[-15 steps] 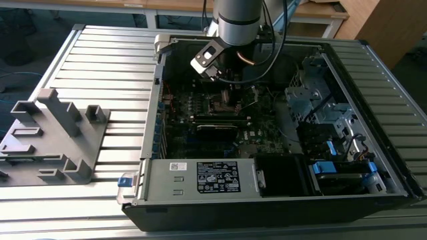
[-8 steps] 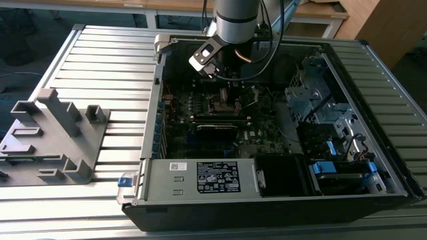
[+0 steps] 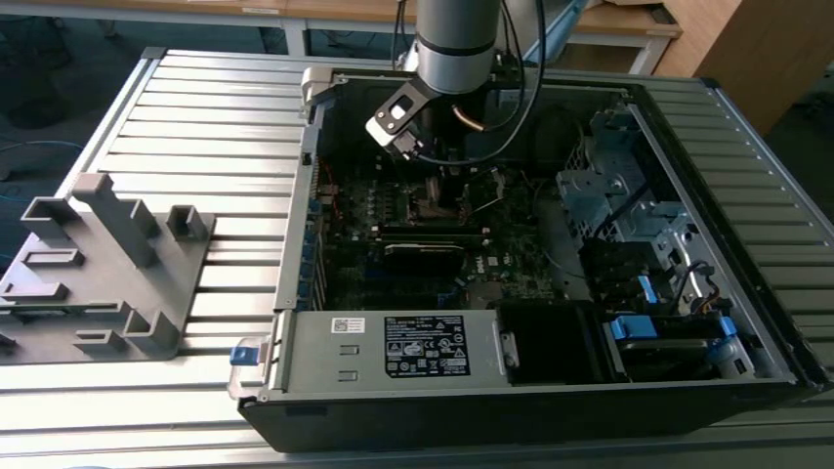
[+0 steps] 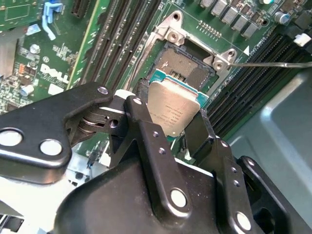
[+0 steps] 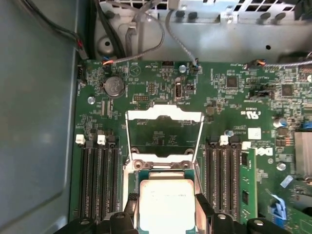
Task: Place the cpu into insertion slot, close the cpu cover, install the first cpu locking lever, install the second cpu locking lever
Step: 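Place the cpu into insertion slot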
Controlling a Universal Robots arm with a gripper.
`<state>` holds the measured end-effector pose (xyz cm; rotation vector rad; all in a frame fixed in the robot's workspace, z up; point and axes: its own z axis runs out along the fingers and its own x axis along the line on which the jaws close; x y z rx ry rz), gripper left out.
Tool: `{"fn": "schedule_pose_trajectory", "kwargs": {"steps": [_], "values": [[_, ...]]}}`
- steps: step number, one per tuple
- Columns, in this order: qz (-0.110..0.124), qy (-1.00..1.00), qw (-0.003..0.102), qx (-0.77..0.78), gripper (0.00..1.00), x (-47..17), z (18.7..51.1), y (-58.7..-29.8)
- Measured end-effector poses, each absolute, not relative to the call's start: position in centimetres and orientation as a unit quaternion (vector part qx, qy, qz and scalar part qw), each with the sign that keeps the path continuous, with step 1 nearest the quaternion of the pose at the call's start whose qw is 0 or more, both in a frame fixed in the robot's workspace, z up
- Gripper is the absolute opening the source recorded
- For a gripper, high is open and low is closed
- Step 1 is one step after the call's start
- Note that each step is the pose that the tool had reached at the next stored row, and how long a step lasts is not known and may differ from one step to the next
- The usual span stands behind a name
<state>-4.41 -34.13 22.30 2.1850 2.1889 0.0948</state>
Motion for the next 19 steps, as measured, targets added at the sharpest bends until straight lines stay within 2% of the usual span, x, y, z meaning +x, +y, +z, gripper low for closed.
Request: {"fn": "schedule_pose_trajectory", "kwargs": {"steps": [19], "values": [[0.031, 0.706, 0.024, 0.708, 0.54, -5.2, 20.1, -33.6]]}}
